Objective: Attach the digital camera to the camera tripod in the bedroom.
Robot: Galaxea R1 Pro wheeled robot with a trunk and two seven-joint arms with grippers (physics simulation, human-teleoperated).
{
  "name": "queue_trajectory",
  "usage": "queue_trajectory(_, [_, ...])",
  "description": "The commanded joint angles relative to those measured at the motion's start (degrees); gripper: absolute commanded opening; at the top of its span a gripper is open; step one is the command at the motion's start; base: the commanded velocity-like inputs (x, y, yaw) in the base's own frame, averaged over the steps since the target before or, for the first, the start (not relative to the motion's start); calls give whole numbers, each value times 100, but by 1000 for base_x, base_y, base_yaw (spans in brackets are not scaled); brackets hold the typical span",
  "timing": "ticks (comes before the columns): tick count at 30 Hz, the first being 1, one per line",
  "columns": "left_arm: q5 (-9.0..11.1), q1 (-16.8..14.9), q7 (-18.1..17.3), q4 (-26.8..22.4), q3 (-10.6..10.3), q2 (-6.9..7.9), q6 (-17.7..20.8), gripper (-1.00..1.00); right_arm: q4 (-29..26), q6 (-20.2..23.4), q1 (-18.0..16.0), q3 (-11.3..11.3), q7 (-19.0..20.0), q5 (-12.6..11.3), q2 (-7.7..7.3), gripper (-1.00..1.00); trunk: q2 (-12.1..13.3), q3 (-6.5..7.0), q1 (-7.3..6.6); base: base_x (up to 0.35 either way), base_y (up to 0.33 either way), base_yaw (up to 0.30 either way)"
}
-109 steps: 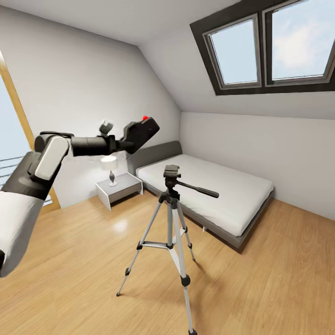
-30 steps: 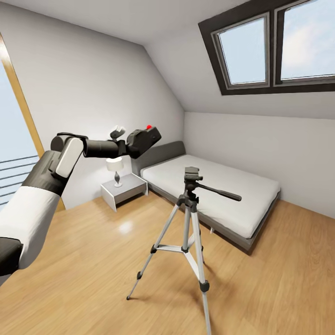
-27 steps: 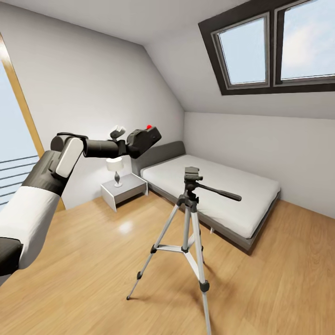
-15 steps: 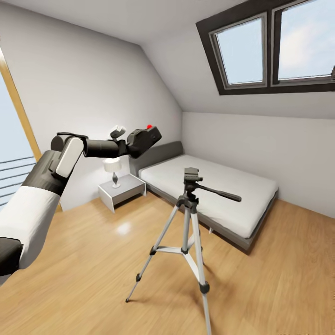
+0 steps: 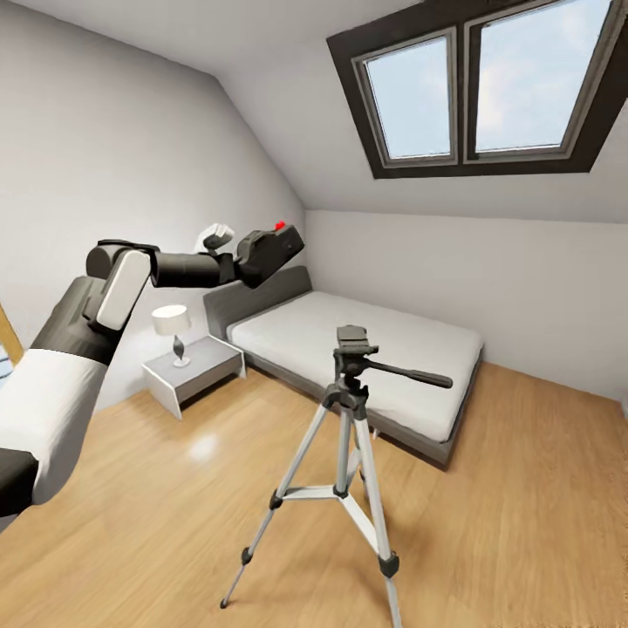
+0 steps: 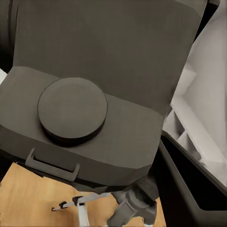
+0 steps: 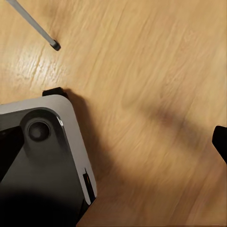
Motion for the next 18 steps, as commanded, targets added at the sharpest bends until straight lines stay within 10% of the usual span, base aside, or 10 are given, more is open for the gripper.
queue_trajectory(1, [-25,-5,-54,-94,-10,94,6,-100,27,-41,-13,48,9,-49,2,100,-12,-13,6,203,257,-300])
queue_trajectory(18, [-28,-5,-54,-353,-29,232,6,-100,26,-40,-13,48,9,-47,2,100,-12,-13,6,71,71,-166])
